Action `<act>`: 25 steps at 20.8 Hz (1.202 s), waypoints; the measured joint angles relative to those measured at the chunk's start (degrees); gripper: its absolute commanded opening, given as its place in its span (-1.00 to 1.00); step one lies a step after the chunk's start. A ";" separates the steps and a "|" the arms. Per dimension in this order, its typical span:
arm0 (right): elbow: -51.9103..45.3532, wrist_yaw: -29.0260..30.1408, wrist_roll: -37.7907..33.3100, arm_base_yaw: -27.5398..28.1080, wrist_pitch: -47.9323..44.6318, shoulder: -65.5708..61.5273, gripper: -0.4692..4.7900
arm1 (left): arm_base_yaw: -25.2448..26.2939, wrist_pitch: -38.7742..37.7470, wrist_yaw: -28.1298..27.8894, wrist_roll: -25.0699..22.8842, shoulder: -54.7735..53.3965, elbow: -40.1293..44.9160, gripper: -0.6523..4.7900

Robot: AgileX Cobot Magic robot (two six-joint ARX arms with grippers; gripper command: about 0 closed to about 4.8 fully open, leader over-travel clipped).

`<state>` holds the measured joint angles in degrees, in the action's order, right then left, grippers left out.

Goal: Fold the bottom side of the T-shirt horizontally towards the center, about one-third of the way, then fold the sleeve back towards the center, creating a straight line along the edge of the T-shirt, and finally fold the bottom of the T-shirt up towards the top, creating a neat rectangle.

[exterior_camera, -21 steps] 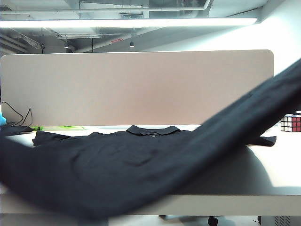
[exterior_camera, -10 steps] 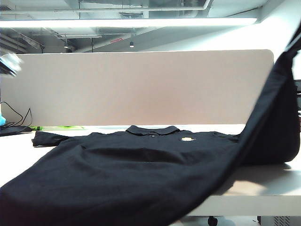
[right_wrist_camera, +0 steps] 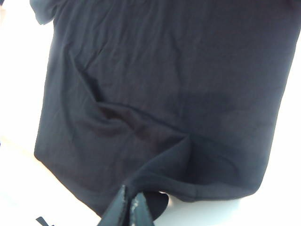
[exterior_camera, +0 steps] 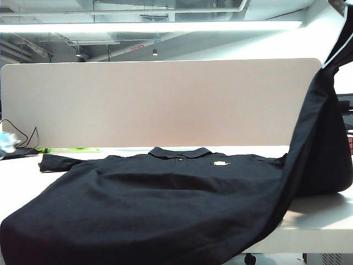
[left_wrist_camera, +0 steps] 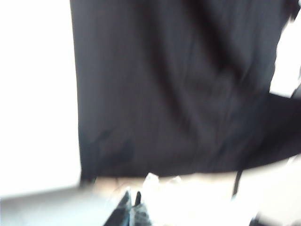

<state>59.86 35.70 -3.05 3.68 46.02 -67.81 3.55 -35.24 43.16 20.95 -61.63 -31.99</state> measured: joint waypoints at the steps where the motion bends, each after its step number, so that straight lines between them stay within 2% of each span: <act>1: 0.00 0.02 0.13 -0.02 0.20 0.83 -0.83 | -1.05 -3.43 -1.90 -1.29 1.27 0.00 -0.50; 4: 0.00 0.11 0.72 0.02 0.28 2.95 -0.83 | -2.62 -8.66 -3.52 -2.75 2.54 0.00 0.07; 7: 0.00 0.13 2.19 0.00 2.14 5.31 -0.83 | -10.01 -11.69 -5.60 -3.56 2.45 1.01 0.44; 9: 0.00 0.15 2.54 0.02 2.12 6.58 -0.83 | -15.67 -8.22 -8.48 -2.93 2.40 2.91 0.48; 10: 0.00 0.17 2.64 -0.07 2.14 7.26 -0.83 | -18.27 -6.58 -11.61 -1.62 2.43 2.97 0.49; 13: 0.00 0.17 2.64 0.00 2.14 7.54 -0.83 | -20.33 -1.95 -19.34 -0.02 1.75 2.97 0.49; 16: 0.00 0.39 2.67 -0.24 2.54 7.54 -0.83 | -20.26 3.13 -19.96 3.10 -2.25 3.02 0.49; 21: 0.00 0.96 2.69 -0.35 2.51 7.52 -0.83 | -20.31 7.02 -18.49 4.48 -11.61 3.02 0.49; 22: 0.00 0.96 2.69 -0.35 2.54 7.52 -0.83 | -20.31 7.21 -18.10 4.48 -12.61 3.02 0.41; 25: 0.00 0.96 2.71 -0.35 2.54 7.52 -0.83 | -20.31 8.33 -17.64 4.59 -15.58 3.08 -0.25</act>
<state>59.86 36.67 -0.34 3.33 48.56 -60.29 -16.75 -26.92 25.52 25.54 -77.21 -28.91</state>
